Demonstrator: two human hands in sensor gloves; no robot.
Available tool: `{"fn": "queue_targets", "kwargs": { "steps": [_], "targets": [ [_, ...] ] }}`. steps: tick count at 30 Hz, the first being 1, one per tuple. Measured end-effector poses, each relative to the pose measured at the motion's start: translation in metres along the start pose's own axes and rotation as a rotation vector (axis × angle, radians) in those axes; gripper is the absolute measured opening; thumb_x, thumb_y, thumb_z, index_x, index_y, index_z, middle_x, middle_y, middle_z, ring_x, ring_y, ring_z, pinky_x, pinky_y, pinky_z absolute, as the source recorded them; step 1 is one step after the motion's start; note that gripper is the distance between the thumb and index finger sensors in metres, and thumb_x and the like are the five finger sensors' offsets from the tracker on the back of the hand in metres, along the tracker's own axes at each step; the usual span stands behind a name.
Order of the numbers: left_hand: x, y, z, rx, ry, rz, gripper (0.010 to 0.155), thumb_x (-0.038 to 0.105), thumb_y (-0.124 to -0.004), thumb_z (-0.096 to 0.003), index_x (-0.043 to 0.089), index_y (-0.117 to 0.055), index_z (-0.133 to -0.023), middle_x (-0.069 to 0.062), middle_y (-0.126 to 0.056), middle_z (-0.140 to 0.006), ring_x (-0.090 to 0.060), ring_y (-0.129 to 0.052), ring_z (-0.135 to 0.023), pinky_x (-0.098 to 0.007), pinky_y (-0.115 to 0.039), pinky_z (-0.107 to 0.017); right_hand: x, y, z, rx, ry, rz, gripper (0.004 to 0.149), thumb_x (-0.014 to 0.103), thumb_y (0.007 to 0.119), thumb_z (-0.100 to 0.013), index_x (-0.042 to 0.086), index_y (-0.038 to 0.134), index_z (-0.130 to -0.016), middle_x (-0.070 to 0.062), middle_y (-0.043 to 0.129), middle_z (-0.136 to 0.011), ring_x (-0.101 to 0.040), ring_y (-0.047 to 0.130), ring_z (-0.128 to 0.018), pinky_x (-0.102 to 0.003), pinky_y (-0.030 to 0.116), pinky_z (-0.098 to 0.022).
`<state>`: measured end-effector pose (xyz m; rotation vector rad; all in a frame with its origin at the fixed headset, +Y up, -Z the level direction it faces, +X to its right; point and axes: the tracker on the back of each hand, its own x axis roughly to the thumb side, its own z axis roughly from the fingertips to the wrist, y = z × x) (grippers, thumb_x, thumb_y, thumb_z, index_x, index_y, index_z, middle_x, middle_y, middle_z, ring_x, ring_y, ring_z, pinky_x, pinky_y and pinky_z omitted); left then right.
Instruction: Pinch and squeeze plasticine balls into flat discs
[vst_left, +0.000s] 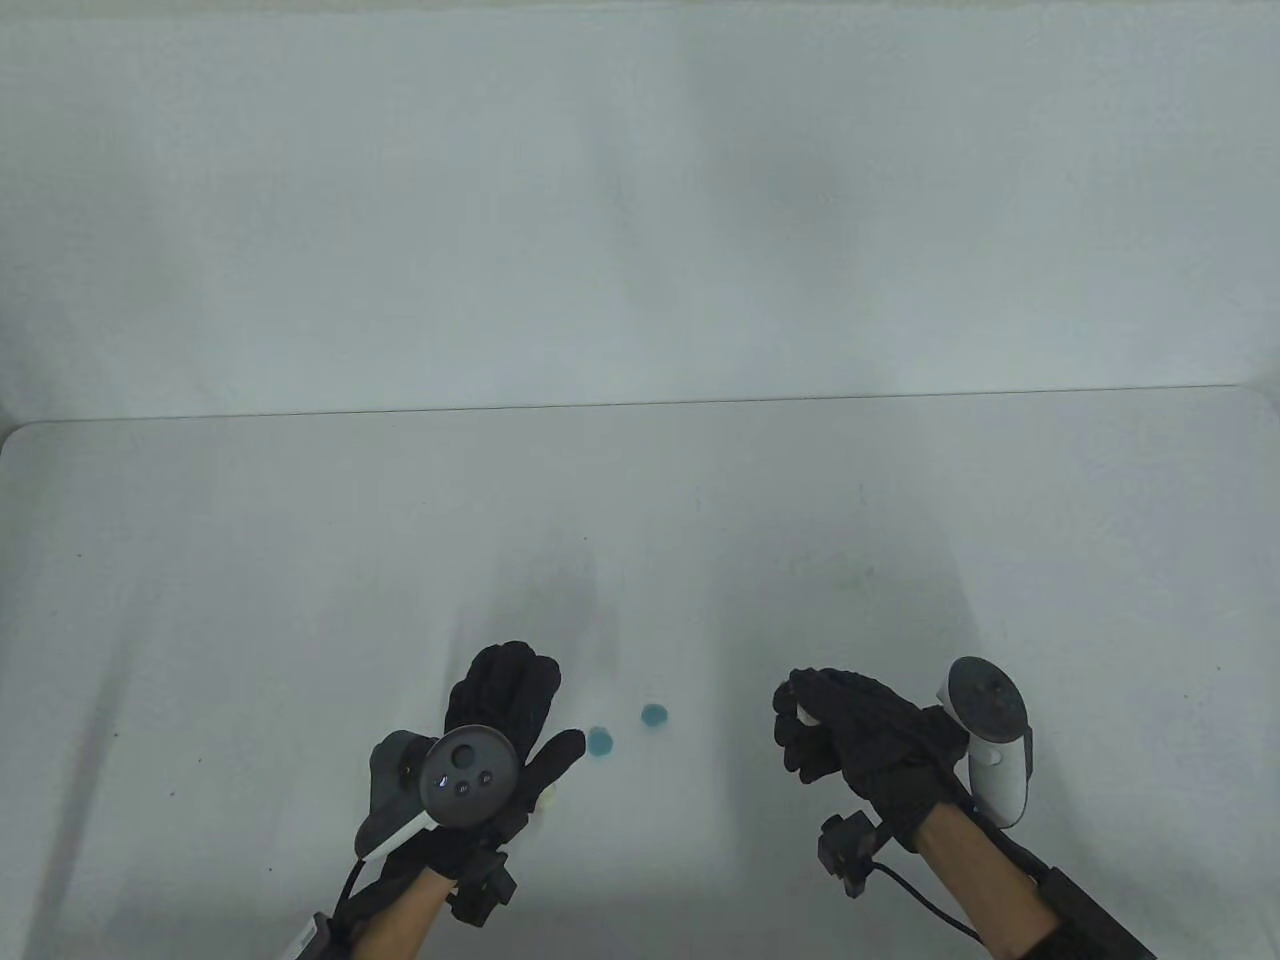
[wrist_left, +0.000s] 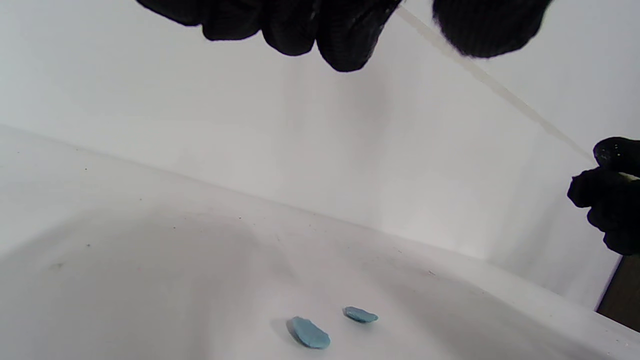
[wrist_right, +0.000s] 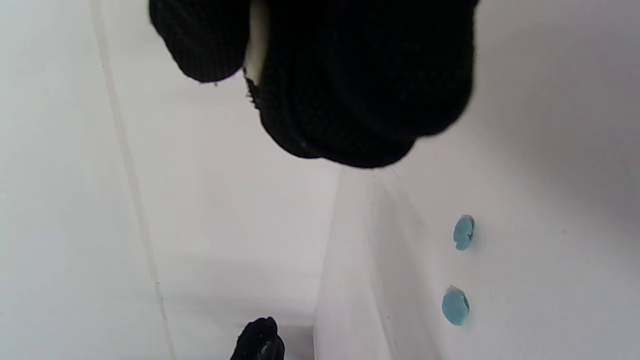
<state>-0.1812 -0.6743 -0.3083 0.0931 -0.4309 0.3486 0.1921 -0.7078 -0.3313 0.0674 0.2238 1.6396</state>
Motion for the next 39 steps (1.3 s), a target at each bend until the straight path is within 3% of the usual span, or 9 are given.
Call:
{"fn": "queue_targets", "kwargs": {
  "steps": [3,4,7,9,16,25,30,35,39],
  "targets": [
    [-0.0002,-0.0004,-0.0002,0.0,-0.001,0.007,0.075,0.05,-0.064,-0.0548,0.005,-0.05,-0.114,-0.027,-0.041,-0.117,-0.056,-0.042,-0.106,-0.062,-0.044,-0.073,-0.0002,0.0005,0.0001,0.037,-0.024,-0.015,0.045,0.049,0.071,-0.057,0.015,0.084,-0.083,-0.004,0.099,-0.069,-0.021,0.103,-0.053,-0.024,0.094,-0.034],
    [-0.0004,-0.0009,-0.0001,-0.004,0.0,0.004,0.075,0.05,-0.063,-0.0548,0.005,-0.051,-0.114,-0.027,-0.041,-0.117,-0.056,-0.042,-0.106,-0.062,-0.044,-0.073,-0.0009,0.0013,-0.0011,0.104,-0.028,-0.051,0.067,0.06,0.063,-0.057,0.007,0.076,-0.096,-0.013,0.093,-0.083,-0.03,0.098,-0.066,-0.029,0.093,-0.038],
    [-0.0003,-0.0008,0.0,-0.004,-0.001,0.002,0.075,0.05,-0.063,-0.0548,0.005,-0.05,-0.114,-0.027,-0.041,-0.117,-0.056,-0.041,-0.106,-0.063,-0.043,-0.074,-0.0043,0.0024,-0.0014,0.169,-0.011,-0.134,0.082,0.067,0.057,-0.056,0.001,0.067,-0.104,-0.021,0.085,-0.093,-0.038,0.094,-0.073,-0.035,0.091,-0.042],
    [-0.0005,-0.0011,-0.0002,-0.006,0.001,0.005,0.075,0.05,-0.063,-0.0548,0.005,-0.051,-0.114,-0.027,-0.041,-0.117,-0.056,-0.041,-0.106,-0.063,-0.043,-0.074,-0.0052,0.0017,-0.0022,0.153,-0.009,-0.11,0.08,0.066,0.058,-0.056,0.001,0.07,-0.101,-0.02,0.088,-0.089,-0.035,0.097,-0.068,-0.033,0.092,-0.041],
    [-0.0008,-0.0023,-0.0004,-0.012,0.001,0.001,0.075,0.05,-0.063,-0.0548,0.006,-0.05,-0.114,-0.027,-0.041,-0.117,-0.056,-0.041,-0.106,-0.063,-0.043,-0.074,-0.0037,0.0001,-0.0038,0.143,-0.004,-0.149,0.047,0.045,0.068,-0.061,0.008,0.081,-0.086,-0.01,0.1,-0.067,-0.023,0.106,-0.048,-0.023,0.096,-0.031],
    [-0.0006,-0.0019,-0.0005,-0.008,-0.002,0.001,0.075,0.05,-0.063,-0.0548,0.005,-0.05,-0.114,-0.027,-0.041,-0.117,-0.056,-0.041,-0.106,-0.062,-0.043,-0.074,0.003,0.0014,-0.0033,0.115,-0.027,-0.104,0.041,0.033,0.069,-0.06,0.003,0.082,-0.084,-0.009,0.103,-0.055,-0.017,0.109,-0.037,-0.02,0.098,-0.021],
    [-0.0005,-0.0032,-0.0006,-0.013,-0.005,-0.002,0.075,0.05,-0.064,-0.0548,0.005,-0.051,-0.114,-0.027,-0.041,-0.117,-0.056,-0.041,-0.106,-0.062,-0.043,-0.074,0.0006,-0.0008,-0.003,0.077,-0.027,-0.094,0.042,0.036,0.068,-0.06,0.005,0.081,-0.086,-0.007,0.102,-0.061,-0.018,0.109,-0.043,-0.021,0.098,-0.027],
    [-0.0013,-0.0042,-0.001,-0.019,-0.002,-0.001,0.075,0.05,-0.064,-0.0549,0.006,-0.051,-0.114,-0.027,-0.041,-0.117,-0.056,-0.041,-0.106,-0.062,-0.043,-0.074,-0.005,-0.0014,-0.0041,0.149,-0.018,-0.155,0.075,0.06,0.059,-0.059,-0.001,0.068,-0.1,-0.021,0.09,-0.085,-0.034,0.099,-0.065,-0.032,0.094,-0.04],
    [-0.0018,-0.0045,-0.0014,-0.019,-0.001,0.003,0.075,0.05,-0.064,-0.0548,0.006,-0.05,-0.114,-0.027,-0.041,-0.117,-0.056,-0.041,-0.106,-0.063,-0.043,-0.074,-0.0034,-0.0026,-0.0048,0.113,-0.02,-0.111,0.064,0.053,0.069,-0.057,0.003,0.071,-0.097,-0.015,0.093,-0.081,-0.028,0.102,-0.061,-0.027,0.095,-0.038]
  ]
}}
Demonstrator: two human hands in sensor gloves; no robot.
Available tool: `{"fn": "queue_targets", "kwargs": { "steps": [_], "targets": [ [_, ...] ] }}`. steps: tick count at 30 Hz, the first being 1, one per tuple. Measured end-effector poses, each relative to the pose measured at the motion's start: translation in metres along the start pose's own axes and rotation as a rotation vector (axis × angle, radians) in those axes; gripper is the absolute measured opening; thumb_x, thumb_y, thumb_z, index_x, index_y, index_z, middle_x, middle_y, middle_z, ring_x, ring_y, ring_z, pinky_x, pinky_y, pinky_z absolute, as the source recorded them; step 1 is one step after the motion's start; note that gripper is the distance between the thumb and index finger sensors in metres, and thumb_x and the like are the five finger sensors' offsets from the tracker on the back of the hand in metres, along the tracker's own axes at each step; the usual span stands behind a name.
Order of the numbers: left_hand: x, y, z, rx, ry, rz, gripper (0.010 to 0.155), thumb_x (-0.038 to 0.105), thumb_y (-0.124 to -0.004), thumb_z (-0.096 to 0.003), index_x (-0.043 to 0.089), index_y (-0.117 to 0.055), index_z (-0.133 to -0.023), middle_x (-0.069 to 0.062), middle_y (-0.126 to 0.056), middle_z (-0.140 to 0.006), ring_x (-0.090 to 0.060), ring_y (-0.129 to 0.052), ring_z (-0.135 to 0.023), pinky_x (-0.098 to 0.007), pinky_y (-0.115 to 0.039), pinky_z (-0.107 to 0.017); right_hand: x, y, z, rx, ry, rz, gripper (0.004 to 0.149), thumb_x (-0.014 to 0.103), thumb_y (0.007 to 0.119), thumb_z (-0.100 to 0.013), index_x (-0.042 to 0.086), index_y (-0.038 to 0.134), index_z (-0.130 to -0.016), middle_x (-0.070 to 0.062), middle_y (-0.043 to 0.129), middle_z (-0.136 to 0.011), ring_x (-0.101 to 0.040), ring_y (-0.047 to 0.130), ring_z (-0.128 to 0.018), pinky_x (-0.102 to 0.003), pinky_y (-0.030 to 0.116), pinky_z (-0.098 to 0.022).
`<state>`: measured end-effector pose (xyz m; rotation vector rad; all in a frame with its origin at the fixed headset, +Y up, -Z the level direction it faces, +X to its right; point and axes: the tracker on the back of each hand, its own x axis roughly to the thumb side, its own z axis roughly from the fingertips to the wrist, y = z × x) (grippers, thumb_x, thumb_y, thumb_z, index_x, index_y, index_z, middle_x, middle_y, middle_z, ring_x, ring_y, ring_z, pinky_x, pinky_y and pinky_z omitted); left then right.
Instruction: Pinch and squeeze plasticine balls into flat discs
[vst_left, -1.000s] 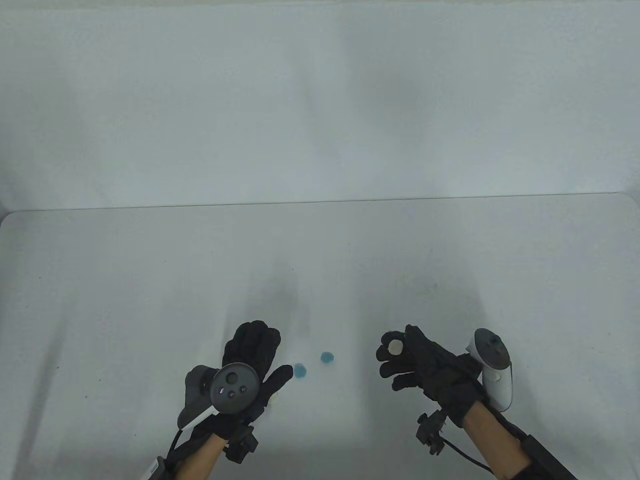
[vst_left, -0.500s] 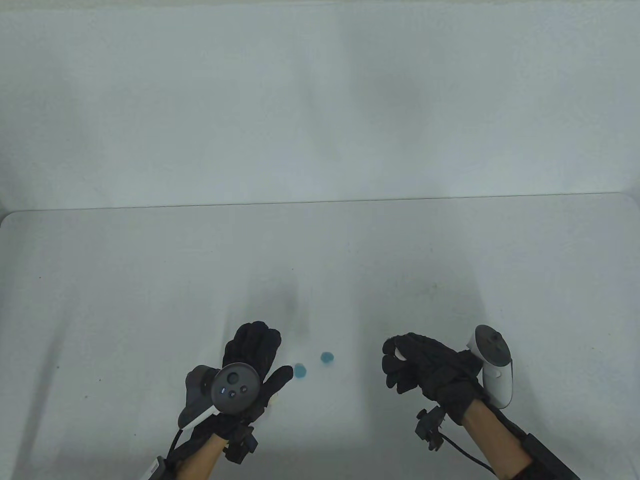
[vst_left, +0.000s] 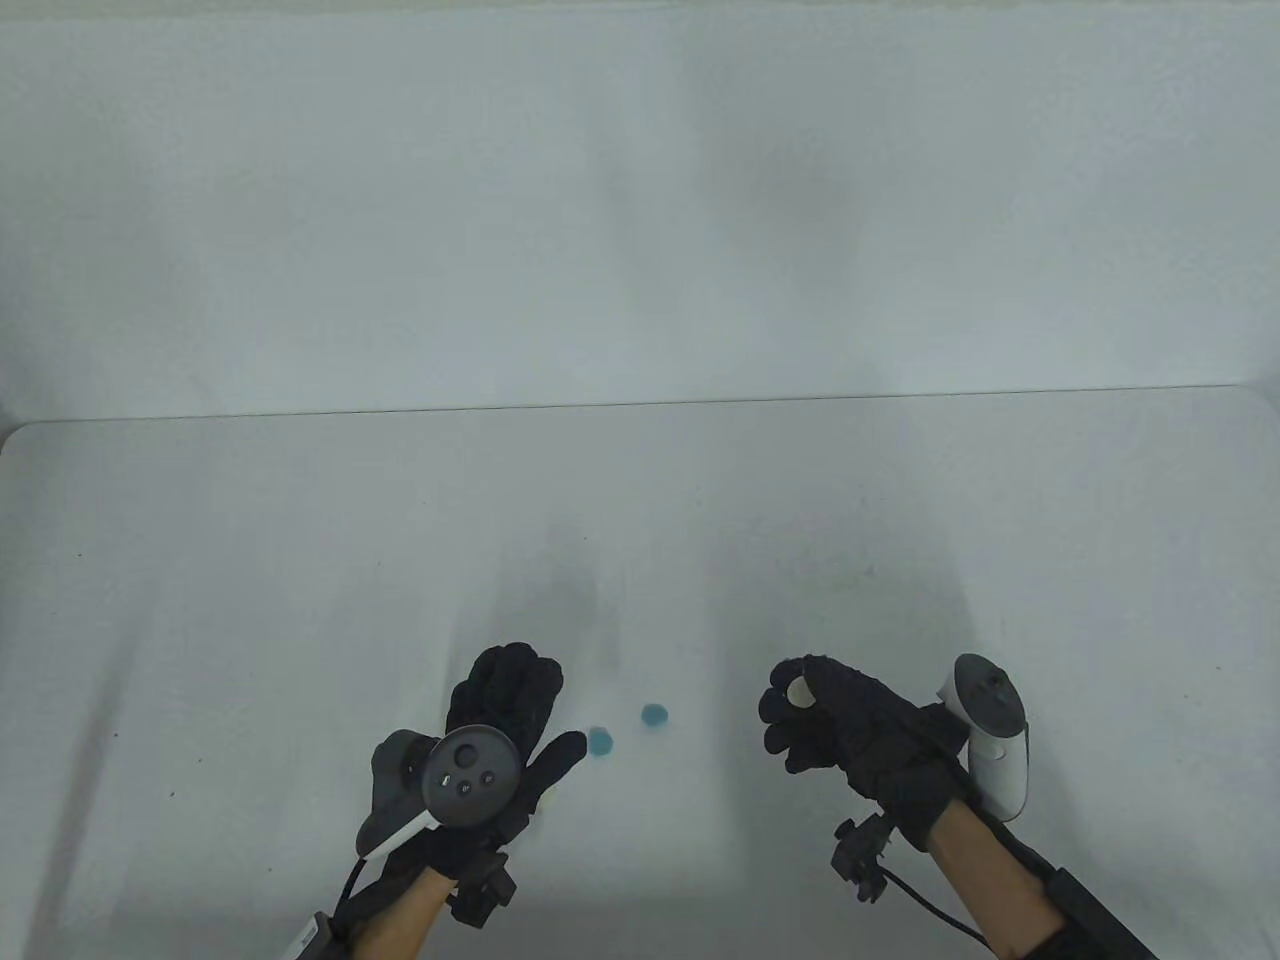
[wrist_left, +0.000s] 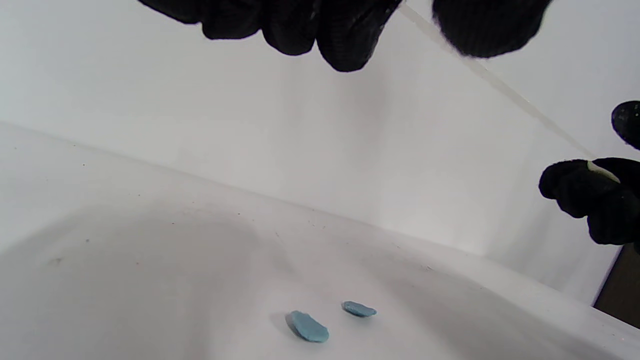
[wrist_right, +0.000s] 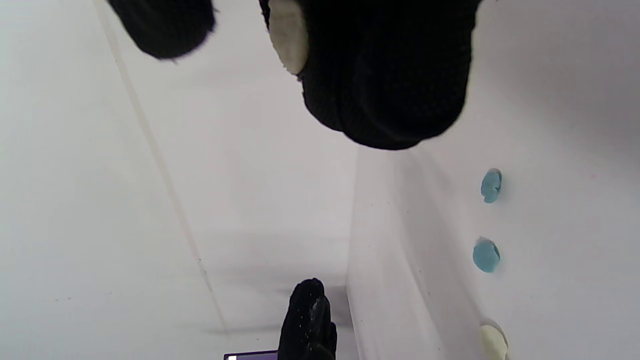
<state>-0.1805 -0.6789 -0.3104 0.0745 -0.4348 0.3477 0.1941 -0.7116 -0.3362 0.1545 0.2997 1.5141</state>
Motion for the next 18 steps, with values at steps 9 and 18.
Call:
{"fn": "queue_targets", "kwargs": {
  "steps": [9,18],
  "targets": [
    [-0.0004,-0.0019,-0.0006,-0.017,-0.001,-0.004,0.075,0.05,-0.064,-0.0548,0.005,-0.05,-0.114,-0.027,-0.041,-0.117,-0.056,-0.042,-0.106,-0.063,-0.043,-0.074,0.002,-0.0016,-0.0001,-0.047,0.006,0.063,0.044,0.037,0.079,-0.055,0.009,0.079,-0.089,-0.008,0.099,-0.068,-0.019,0.106,-0.049,-0.021,0.098,-0.032],
    [-0.0009,-0.0019,-0.0011,-0.012,-0.001,0.002,0.074,0.048,-0.064,-0.0549,0.005,-0.051,-0.114,-0.027,-0.041,-0.117,-0.056,-0.042,-0.106,-0.062,-0.044,-0.074,0.0039,-0.0007,0.0005,-0.087,0.002,0.101,0.05,0.034,0.075,-0.057,0.004,0.071,-0.096,-0.004,0.098,-0.065,-0.016,0.106,-0.046,-0.02,0.097,-0.03]
  ]
}}
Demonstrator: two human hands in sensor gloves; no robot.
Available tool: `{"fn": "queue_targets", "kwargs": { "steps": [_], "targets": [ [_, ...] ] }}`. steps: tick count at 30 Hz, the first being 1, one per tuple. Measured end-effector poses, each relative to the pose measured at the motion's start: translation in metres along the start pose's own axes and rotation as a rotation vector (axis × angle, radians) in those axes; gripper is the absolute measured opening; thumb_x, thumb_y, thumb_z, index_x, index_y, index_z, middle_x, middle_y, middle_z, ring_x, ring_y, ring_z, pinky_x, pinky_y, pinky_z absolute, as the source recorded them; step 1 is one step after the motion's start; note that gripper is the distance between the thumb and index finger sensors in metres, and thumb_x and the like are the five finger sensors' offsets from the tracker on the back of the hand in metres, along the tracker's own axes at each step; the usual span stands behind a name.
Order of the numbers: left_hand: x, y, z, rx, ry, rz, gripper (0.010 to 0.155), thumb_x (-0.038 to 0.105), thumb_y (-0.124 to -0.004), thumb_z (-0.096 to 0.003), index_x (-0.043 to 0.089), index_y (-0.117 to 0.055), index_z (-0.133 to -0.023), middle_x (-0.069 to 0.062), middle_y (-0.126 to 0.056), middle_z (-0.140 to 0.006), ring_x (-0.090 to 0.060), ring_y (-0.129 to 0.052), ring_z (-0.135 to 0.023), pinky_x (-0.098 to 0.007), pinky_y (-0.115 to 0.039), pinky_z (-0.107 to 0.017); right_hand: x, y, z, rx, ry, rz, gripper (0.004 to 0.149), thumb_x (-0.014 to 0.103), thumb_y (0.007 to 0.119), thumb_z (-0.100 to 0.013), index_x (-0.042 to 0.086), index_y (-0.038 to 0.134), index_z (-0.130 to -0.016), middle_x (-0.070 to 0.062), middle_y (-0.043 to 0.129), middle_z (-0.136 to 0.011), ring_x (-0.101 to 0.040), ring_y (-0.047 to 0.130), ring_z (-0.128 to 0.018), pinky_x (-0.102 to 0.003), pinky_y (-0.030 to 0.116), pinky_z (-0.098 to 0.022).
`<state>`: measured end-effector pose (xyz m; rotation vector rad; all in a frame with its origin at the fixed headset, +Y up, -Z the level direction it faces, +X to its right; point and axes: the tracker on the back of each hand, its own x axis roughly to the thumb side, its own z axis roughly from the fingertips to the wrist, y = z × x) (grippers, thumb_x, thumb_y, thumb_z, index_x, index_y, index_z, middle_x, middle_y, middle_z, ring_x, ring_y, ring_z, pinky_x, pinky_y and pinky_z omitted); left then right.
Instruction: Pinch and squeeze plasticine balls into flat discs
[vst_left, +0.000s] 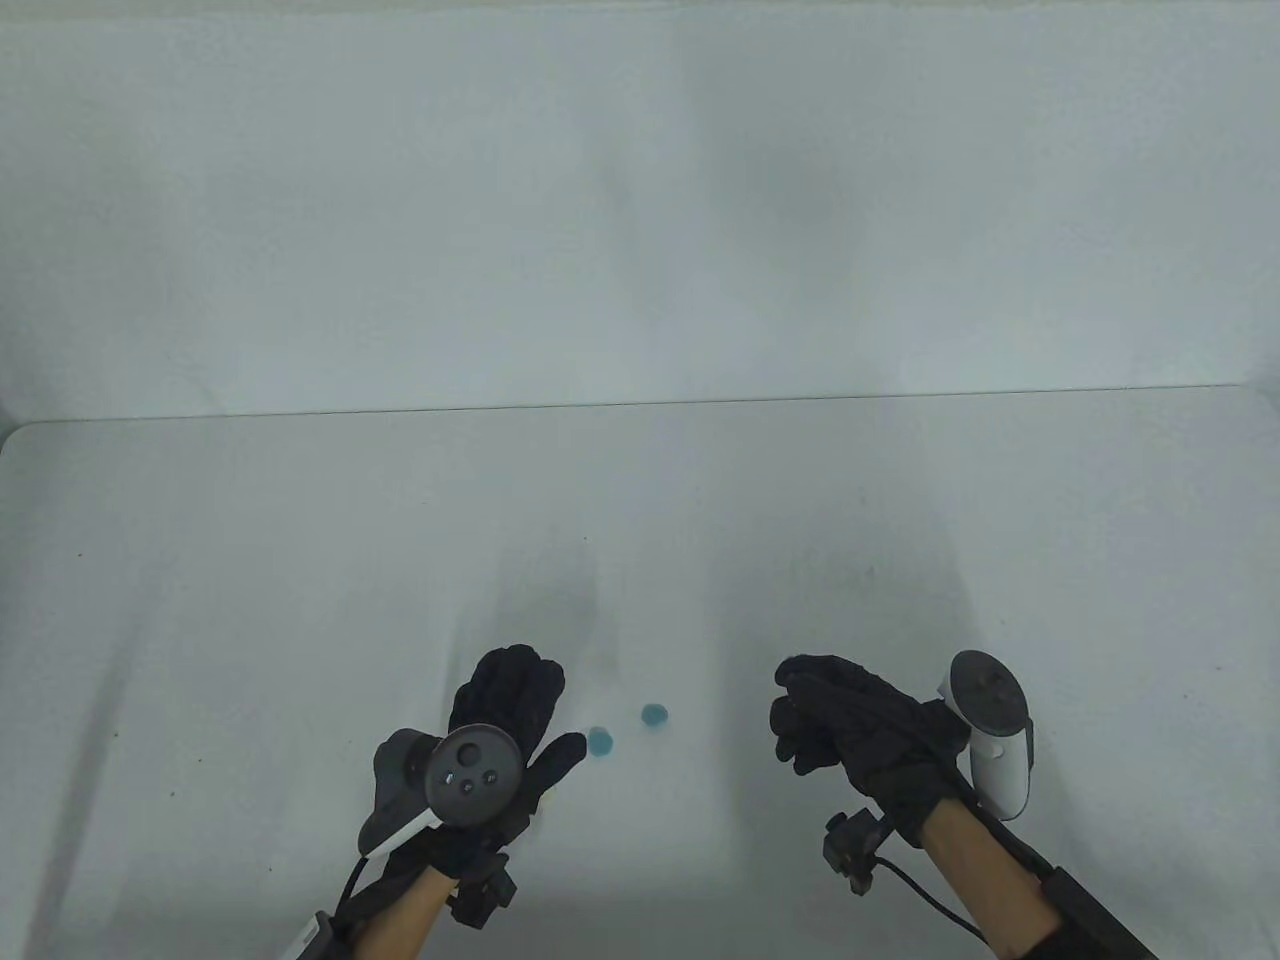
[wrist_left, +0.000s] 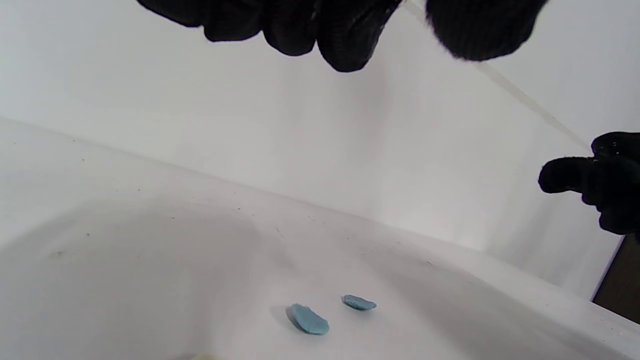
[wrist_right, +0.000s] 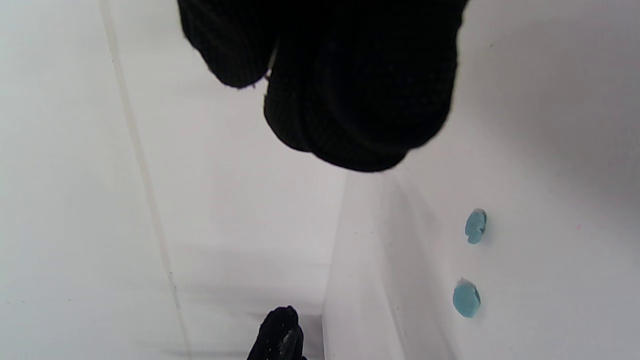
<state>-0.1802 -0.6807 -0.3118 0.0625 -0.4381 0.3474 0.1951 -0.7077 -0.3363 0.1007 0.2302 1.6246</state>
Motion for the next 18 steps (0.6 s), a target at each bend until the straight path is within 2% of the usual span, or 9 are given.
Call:
{"fn": "queue_targets", "kwargs": {
  "steps": [2,4,6,12,18],
  "targets": [
    [0.0,0.0,0.001,0.001,0.001,-0.005,0.074,0.048,-0.064,-0.0549,0.006,-0.051,-0.114,-0.027,-0.041,-0.117,-0.055,-0.042,-0.106,-0.062,-0.044,-0.073,-0.001,-0.001,0.0,0.018,0.002,-0.018,0.055,0.038,0.071,-0.059,0.001,0.067,-0.099,-0.006,0.095,-0.07,-0.02,0.103,-0.052,-0.023,0.096,-0.035],
    [0.0,0.001,0.001,0.007,0.001,-0.003,0.074,0.049,-0.064,-0.0549,0.006,-0.051,-0.114,-0.027,-0.041,-0.117,-0.055,-0.042,-0.106,-0.062,-0.044,-0.074,-0.003,-0.001,0.0,0.069,0.001,-0.085,0.067,0.049,0.063,-0.061,-0.003,0.063,-0.103,-0.015,0.09,-0.08,-0.03,0.098,-0.061,-0.031,0.093,-0.042],
    [0.0,0.001,0.0,0.005,0.002,0.001,0.074,0.049,-0.064,-0.0549,0.005,-0.05,-0.114,-0.027,-0.041,-0.117,-0.055,-0.042,-0.106,-0.062,-0.044,-0.074,-0.003,-0.001,0.0,0.074,0.006,-0.107,0.068,0.052,0.063,-0.06,-0.003,0.067,-0.1,-0.018,0.09,-0.081,-0.034,0.097,-0.062,-0.033,0.092,-0.044],
    [0.0,0.001,0.0,0.006,0.0,0.002,0.075,0.049,-0.064,-0.0548,0.006,-0.05,-0.114,-0.027,-0.041,-0.117,-0.056,-0.042,-0.106,-0.062,-0.044,-0.074,0.003,-0.002,-0.001,0.07,-0.013,-0.047,0.045,0.039,0.078,-0.056,0.007,0.08,-0.087,-0.011,0.097,-0.073,-0.027,0.103,-0.054,-0.027,0.097,-0.036],
    [0.0,0.001,0.0,0.009,-0.002,0.003,0.074,0.049,-0.064,-0.0549,0.005,-0.051,-0.114,-0.027,-0.041,-0.117,-0.056,-0.042,-0.106,-0.062,-0.044,-0.074,0.011,0.0,0.002,0.051,-0.048,0.015,0.042,0.038,0.081,-0.053,0.005,0.085,-0.079,-0.007,0.1,-0.059,-0.018,0.106,-0.04,-0.021,0.098,-0.025]
  ]
}}
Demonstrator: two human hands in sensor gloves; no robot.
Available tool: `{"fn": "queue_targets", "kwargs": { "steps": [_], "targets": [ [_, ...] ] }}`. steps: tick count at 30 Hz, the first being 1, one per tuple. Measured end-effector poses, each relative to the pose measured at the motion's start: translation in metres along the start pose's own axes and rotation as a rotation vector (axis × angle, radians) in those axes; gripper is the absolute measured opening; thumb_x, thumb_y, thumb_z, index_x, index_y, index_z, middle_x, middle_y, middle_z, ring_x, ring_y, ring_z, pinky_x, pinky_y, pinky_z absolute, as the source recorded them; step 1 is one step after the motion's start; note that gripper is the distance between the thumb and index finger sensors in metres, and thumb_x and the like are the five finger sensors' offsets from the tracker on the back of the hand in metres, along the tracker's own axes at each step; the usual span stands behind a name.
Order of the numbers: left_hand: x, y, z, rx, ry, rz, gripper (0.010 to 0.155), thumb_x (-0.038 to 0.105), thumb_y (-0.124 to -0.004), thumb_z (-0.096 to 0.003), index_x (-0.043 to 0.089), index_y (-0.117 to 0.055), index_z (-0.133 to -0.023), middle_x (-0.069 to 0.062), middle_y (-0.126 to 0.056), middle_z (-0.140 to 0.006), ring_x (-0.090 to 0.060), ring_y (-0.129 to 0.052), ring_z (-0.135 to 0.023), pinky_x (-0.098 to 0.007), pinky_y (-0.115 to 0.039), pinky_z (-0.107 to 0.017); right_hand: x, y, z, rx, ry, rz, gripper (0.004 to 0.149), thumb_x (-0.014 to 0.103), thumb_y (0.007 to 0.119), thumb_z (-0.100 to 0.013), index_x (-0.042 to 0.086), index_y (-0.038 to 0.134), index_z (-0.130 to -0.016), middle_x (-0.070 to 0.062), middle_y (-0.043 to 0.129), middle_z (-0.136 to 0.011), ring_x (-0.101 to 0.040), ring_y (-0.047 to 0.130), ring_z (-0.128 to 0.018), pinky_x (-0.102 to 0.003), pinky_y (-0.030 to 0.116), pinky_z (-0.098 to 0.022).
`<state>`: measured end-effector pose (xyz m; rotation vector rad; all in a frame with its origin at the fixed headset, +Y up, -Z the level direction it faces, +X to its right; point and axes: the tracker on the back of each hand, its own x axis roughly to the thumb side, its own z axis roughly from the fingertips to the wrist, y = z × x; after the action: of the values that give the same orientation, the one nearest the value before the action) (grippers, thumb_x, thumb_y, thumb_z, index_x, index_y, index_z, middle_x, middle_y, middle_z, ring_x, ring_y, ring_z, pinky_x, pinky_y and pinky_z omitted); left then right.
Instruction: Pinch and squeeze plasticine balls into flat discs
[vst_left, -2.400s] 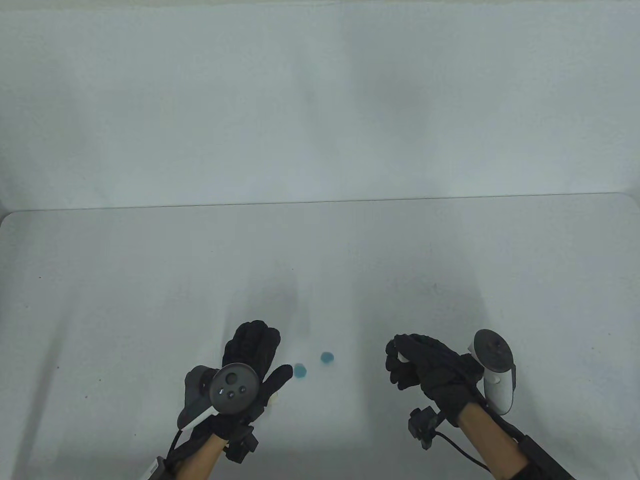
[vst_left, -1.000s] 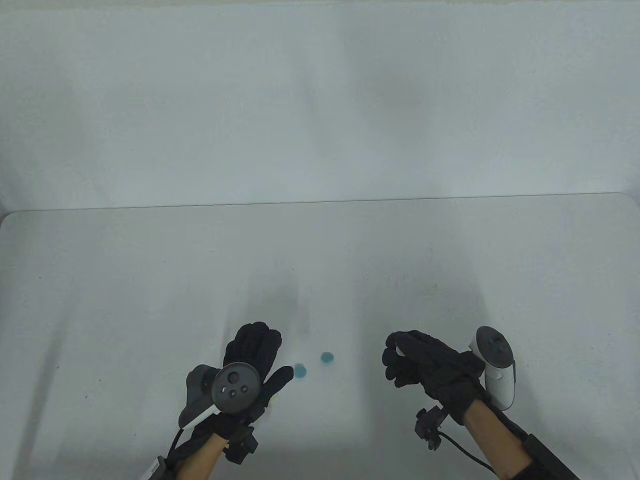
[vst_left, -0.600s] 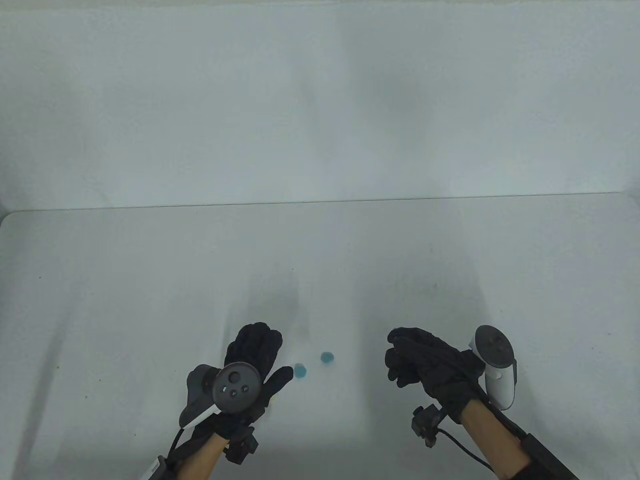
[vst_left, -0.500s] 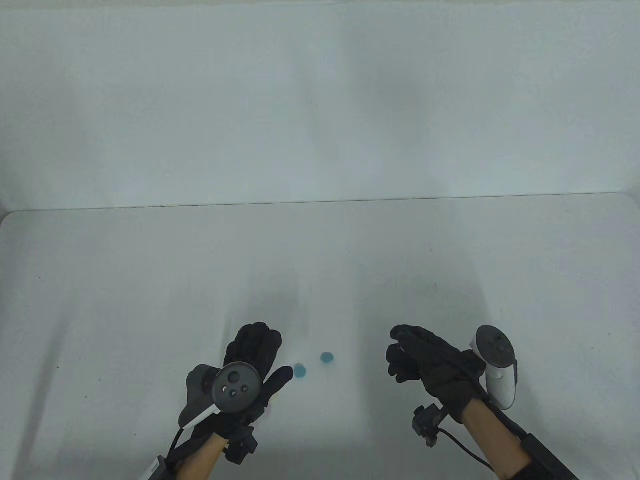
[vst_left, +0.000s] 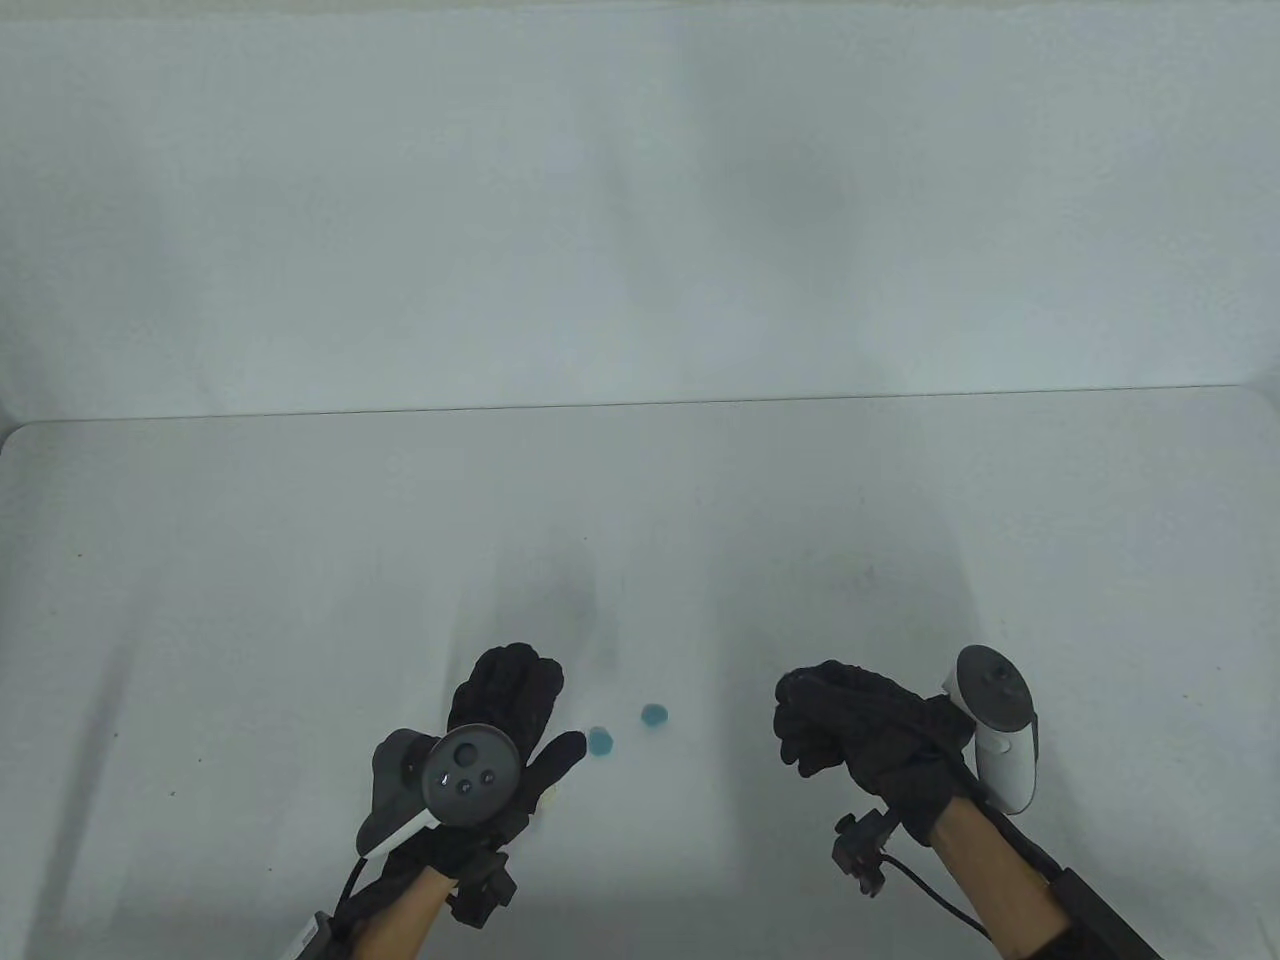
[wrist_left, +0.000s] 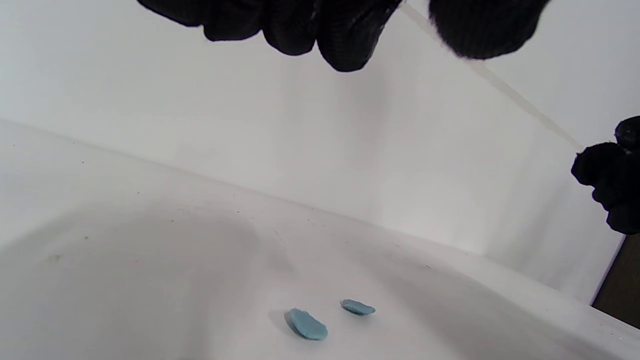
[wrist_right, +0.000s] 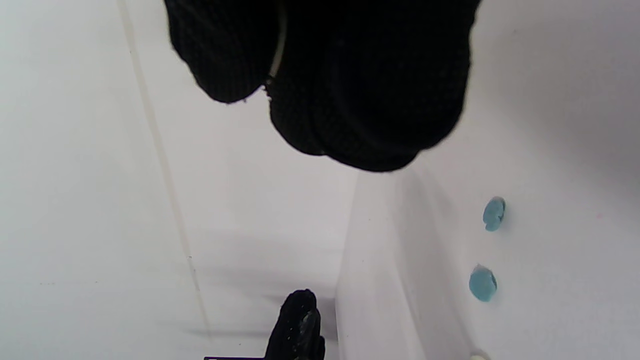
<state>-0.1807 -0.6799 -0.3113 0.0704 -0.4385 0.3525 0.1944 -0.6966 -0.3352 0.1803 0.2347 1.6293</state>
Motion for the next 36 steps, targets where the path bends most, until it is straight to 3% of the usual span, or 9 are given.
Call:
{"fn": "queue_targets", "kwargs": {
  "steps": [5,9,10,11,15,21,27,33,36],
  "targets": [
    [0.0,0.001,0.001,0.007,-0.002,-0.003,0.075,0.049,-0.064,-0.0549,0.006,-0.05,-0.114,-0.027,-0.041,-0.117,-0.056,-0.042,-0.106,-0.062,-0.044,-0.074,0.001,0.001,0.001,-0.033,-0.004,0.038,0.041,0.039,0.081,-0.053,0.007,0.086,-0.077,-0.006,0.1,-0.056,-0.017,0.106,-0.039,-0.021,0.098,-0.023],
    [0.001,0.001,0.001,0.01,-0.001,-0.007,0.075,0.049,-0.064,-0.0548,0.006,-0.05,-0.114,-0.027,-0.041,-0.117,-0.055,-0.042,-0.106,-0.062,-0.044,-0.074,-0.005,-0.004,0.001,-0.063,0.036,0.033,0.04,0.037,0.077,-0.056,0.01,0.081,-0.085,-0.008,0.097,-0.068,-0.022,0.102,-0.051,-0.025,0.096,-0.034],
    [0.0,0.002,0.001,0.011,-0.001,-0.007,0.075,0.049,-0.064,-0.0548,0.005,-0.05,-0.114,-0.027,-0.041,-0.117,-0.055,-0.042,-0.106,-0.062,-0.044,-0.073,-0.008,-0.005,0.001,-0.059,0.042,0.01,0.043,0.039,0.075,-0.057,0.01,0.078,-0.088,-0.011,0.095,-0.073,-0.025,0.101,-0.055,-0.027,0.095,-0.037],
    [0.0,0.002,0.001,0.012,0.0,-0.006,0.074,0.049,-0.064,-0.0548,0.006,-0.05,-0.114,-0.027,-0.041,-0.117,-0.055,-0.042,-0.106,-0.062,-0.044,-0.074,-0.01,-0.006,0.001,-0.029,0.045,-0.029,0.059,0.047,0.071,-0.058,0.002,0.072,-0.096,-0.018,0.09,-0.081,-0.031,0.098,-0.06,-0.031,0.093,-0.041],
    [0.0,0.001,0.001,0.007,0.0,-0.01,0.074,0.049,-0.064,-0.0548,0.006,-0.05,-0.114,-0.027,-0.041,-0.117,-0.055,-0.042,-0.106,-0.062,-0.044,-0.073,-0.012,-0.005,0.002,-0.032,0.049,-0.078,0.07,0.057,0.062,-0.059,0.0,0.07,-0.098,-0.021,0.088,-0.084,-0.034,0.096,-0.062,-0.034,0.092,-0.043],
    [0.0,0.001,0.001,0.006,0.003,-0.011,0.075,0.049,-0.064,-0.0548,0.006,-0.05,-0.114,-0.027,-0.041,-0.117,-0.056,-0.042,-0.106,-0.062,-0.044,-0.073,-0.011,-0.007,0.002,-0.051,0.052,-0.07,0.048,0.046,0.068,-0.059,0.009,0.083,-0.084,-0.009,0.098,-0.064,-0.021,0.102,-0.044,-0.025,0.094,-0.029],
    [0.0,0.001,0.001,0.002,0.003,-0.01,0.075,0.049,-0.064,-0.0548,0.005,-0.05,-0.114,-0.027,-0.041,-0.117,-0.056,-0.042,-0.106,-0.062,-0.044,-0.073,-0.006,-0.006,0.003,-0.082,0.041,-0.006,0.043,0.043,0.073,-0.057,0.007,0.089,-0.075,-0.007,0.101,-0.054,-0.018,0.103,-0.036,-0.023,0.093,-0.023],
    [0.001,0.001,0.001,0.008,-0.002,-0.011,0.074,0.049,-0.064,-0.0549,0.006,-0.051,-0.114,-0.027,-0.041,-0.117,-0.056,-0.042,-0.106,-0.062,-0.044,-0.073,-0.003,0.0,0.005,-0.081,0.034,0.054,0.041,0.04,0.072,-0.058,0.007,0.09,-0.075,-0.007,0.102,-0.054,-0.018,0.104,-0.036,-0.023,0.095,-0.023],
    [0.001,0.002,0.001,0.012,-0.002,-0.007,0.074,0.049,-0.064,-0.0548,0.006,-0.051,-0.114,-0.027,-0.041,-0.117,-0.055,-0.042,-0.106,-0.062,-0.044,-0.074,-0.008,0.001,0.004,-0.042,0.035,-0.027,0.046,0.047,0.068,-0.059,0.011,0.083,-0.084,-0.008,0.099,-0.069,-0.024,0.103,-0.052,-0.026,0.093,-0.033]
  ]
}}
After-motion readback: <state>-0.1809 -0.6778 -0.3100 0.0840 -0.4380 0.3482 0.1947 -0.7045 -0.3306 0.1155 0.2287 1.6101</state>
